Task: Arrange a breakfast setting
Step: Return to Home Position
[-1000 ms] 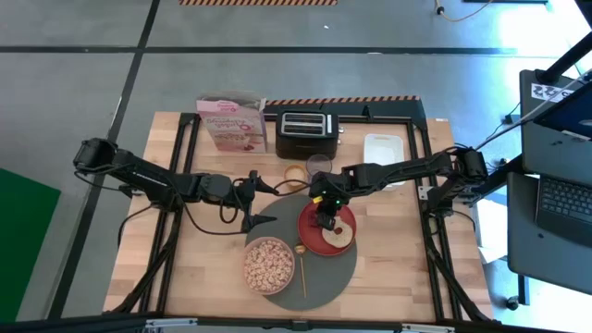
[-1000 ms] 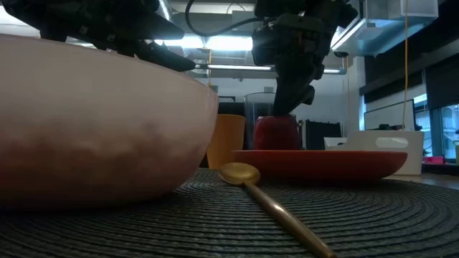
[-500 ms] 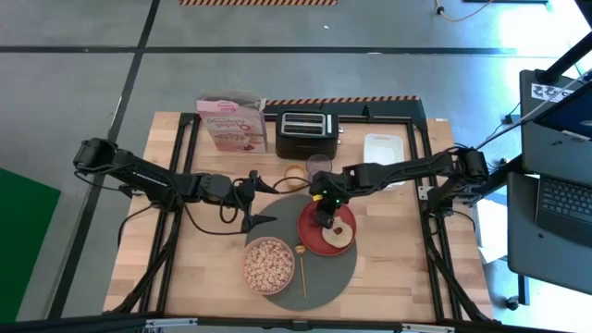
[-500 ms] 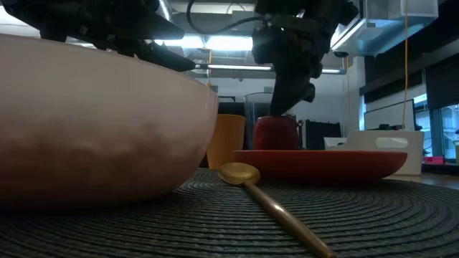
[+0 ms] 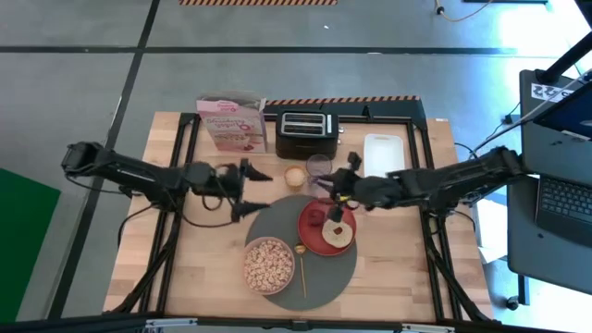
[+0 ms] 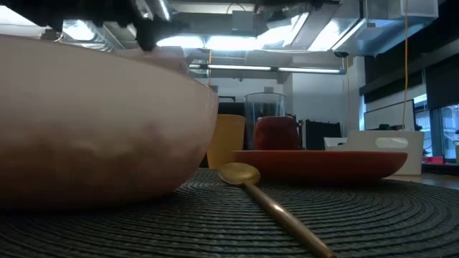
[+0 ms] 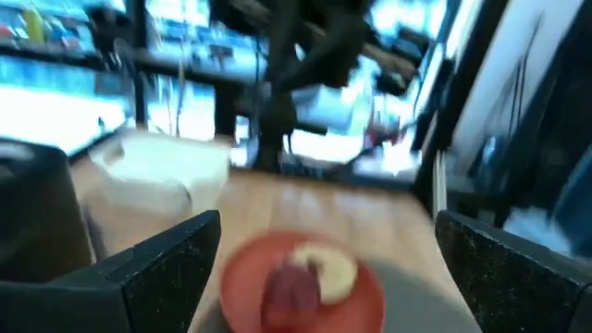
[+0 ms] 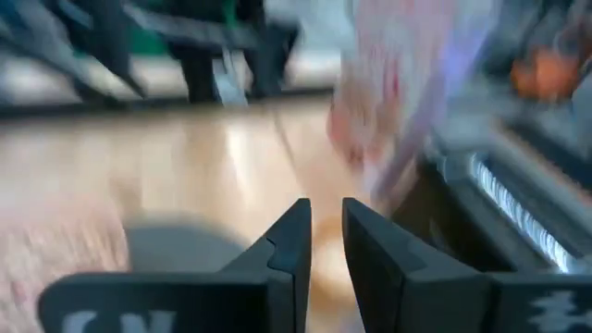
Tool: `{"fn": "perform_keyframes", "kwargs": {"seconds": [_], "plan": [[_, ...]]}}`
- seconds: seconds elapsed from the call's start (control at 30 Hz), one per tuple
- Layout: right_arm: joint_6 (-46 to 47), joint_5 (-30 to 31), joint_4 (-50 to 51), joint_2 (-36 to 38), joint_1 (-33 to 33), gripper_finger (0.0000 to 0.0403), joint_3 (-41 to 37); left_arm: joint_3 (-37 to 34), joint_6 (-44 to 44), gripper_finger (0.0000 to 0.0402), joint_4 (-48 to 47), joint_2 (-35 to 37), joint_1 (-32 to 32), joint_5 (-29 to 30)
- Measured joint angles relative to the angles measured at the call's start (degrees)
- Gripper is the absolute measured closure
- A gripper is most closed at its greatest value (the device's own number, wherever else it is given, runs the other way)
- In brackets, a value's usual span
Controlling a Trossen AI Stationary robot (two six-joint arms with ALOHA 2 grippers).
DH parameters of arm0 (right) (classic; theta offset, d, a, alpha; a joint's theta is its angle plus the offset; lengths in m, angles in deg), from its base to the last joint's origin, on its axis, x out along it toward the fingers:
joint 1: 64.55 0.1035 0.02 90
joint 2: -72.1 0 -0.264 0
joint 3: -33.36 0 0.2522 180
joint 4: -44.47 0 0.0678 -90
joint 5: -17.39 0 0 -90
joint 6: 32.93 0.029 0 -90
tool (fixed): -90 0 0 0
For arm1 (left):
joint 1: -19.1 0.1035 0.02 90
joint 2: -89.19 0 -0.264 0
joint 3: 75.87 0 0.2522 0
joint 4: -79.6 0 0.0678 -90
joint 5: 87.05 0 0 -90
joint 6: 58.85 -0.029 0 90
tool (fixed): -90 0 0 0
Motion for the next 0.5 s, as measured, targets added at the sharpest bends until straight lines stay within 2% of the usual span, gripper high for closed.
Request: {"fn": "perform_keyframes", "kwargs": {"seconds": [0.07, 0.2, 0.37, 0.43, 0.5], "plan": [[-4.5, 0.4, -10.0, 1.8, 0.9, 0.0336, -2.3, 0.0, 1.8, 0.0005, 1.6, 3.2, 1.8, -0.5], [-13.5, -11.4, -29.3, 2.4, -2.2, 0.0336, -7.2, 0.1, 4.9, 0.0005, 6.2, 6.5, 7.3, -2.5], [-18.2, -19.7, -44.5, 4.6, -8.1, 0.0336, -14.0, 0.0, 8.6, 0.0005, 8.8, 6.5, 16.2, -9.8], [-18.9, -21.3, -49.6, 8.0, -9.6, 0.0336, -17.8, -0.1, 9.1, 0.0005, 11.2, 6.5, 18.9, -10.0], [-20.2, -21.4, -53.1, 12.5, -10.0, 0.0336, -21.7, -1.2, 9.1, 0.0005, 16.6, 7.6, 20.8, -7.8]]}}
